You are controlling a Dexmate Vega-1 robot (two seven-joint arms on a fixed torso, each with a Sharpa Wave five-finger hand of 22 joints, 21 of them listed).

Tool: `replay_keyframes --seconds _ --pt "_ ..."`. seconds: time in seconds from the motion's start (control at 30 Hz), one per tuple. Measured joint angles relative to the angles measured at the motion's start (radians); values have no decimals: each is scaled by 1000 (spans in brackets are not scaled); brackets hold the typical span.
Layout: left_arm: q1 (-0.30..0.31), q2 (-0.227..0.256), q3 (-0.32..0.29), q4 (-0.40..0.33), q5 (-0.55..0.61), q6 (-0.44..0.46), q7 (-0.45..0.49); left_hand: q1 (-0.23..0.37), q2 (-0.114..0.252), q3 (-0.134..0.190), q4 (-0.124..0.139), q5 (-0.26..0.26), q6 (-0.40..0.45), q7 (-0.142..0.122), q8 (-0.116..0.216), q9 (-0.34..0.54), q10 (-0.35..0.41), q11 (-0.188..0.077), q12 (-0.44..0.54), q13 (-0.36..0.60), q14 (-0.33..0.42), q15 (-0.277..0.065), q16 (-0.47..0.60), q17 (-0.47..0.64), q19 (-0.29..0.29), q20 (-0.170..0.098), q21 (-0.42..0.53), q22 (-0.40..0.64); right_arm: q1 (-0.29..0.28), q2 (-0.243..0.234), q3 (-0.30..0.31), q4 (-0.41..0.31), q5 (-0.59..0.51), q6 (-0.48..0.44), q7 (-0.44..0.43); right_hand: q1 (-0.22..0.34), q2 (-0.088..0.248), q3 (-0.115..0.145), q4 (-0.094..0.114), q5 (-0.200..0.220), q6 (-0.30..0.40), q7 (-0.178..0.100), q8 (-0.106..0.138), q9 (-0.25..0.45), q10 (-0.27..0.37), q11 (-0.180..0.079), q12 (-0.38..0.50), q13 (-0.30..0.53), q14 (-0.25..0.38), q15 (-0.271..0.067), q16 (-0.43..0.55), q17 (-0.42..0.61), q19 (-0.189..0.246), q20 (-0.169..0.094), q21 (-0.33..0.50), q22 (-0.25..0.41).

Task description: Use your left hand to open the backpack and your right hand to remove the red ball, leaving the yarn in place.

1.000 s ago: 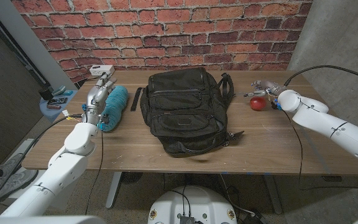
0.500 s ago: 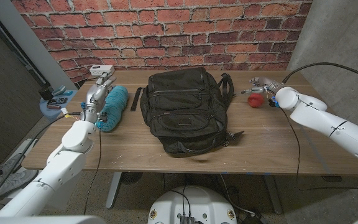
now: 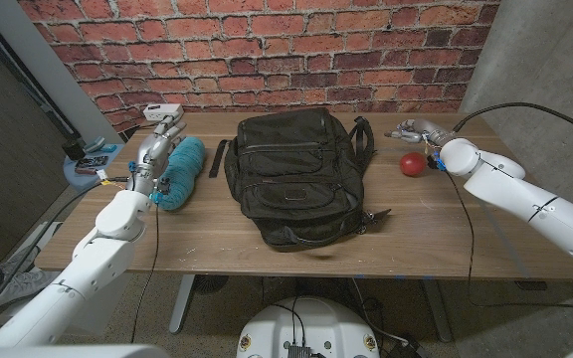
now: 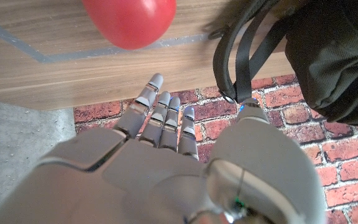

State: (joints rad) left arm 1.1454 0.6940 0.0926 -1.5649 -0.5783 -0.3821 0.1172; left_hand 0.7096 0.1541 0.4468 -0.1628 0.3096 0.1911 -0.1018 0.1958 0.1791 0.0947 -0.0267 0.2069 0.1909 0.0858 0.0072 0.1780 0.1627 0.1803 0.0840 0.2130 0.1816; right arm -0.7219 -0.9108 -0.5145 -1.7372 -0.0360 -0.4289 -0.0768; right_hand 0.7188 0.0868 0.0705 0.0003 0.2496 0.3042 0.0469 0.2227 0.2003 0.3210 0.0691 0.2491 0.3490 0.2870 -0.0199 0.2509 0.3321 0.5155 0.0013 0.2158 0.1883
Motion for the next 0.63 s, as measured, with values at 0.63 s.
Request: replay_keyframes --seconds 0.63 --pt "-53 1 34 70 -24 -11 -46 4 4 0 0 0 12 13 0 5 0 0 0 0 0 0 0 0 0 0 0 0 -17 50 32 24 53 78 -90 -81 81 26 54 -26 43 -29 0 0 33 -33 -6 -15 12 -19 0 0 -7 -32 0 -2"
